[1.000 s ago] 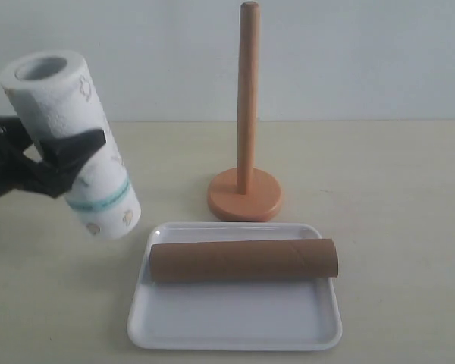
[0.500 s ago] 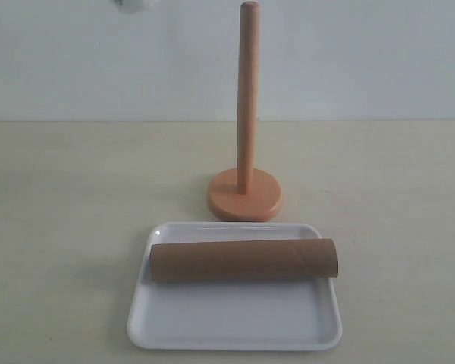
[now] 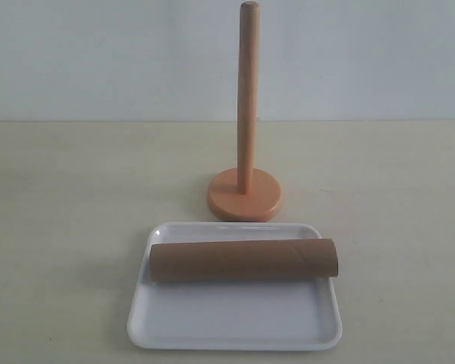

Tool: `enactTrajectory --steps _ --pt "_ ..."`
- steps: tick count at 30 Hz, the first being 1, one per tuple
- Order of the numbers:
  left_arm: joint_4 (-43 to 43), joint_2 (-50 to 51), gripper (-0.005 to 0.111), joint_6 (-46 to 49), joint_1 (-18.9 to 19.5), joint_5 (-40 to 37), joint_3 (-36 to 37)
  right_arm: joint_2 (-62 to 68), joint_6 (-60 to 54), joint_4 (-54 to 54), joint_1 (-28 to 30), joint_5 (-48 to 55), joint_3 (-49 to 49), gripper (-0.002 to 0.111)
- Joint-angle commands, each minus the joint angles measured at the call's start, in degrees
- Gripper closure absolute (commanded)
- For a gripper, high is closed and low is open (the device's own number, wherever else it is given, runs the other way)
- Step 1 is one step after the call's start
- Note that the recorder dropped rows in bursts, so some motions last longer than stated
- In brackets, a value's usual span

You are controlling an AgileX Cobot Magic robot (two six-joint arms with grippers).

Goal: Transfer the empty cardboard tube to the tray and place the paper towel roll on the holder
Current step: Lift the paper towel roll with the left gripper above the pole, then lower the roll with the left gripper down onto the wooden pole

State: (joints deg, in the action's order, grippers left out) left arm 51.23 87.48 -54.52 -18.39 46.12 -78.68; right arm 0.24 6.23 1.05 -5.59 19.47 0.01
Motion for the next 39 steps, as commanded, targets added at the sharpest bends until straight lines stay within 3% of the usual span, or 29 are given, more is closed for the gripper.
enactTrajectory --steps 1,14,35,39 --pt "-1.3 2.9 0.103 0.6 -1.0 -1.0 -2.4 -0.2 0.1 -0.1 0.3 -0.3 0.0 0.108" --pt "-1.2 9.3 0.103 3.0 -1.0 -0.9 -6.7 -0.2 0.1 -0.1 0.3 -0.3 0.0 0.108" --pt "-3.0 12.7 0.103 3.8 -1.6 0.9 -6.7 -0.2 0.1 -0.1 0.3 -0.3 0.0 0.108" --pt "0.6 13.0 0.103 3.0 -1.6 -1.2 -6.7 -0.2 0.1 -0.1 0.3 -0.3 0.0 0.108"
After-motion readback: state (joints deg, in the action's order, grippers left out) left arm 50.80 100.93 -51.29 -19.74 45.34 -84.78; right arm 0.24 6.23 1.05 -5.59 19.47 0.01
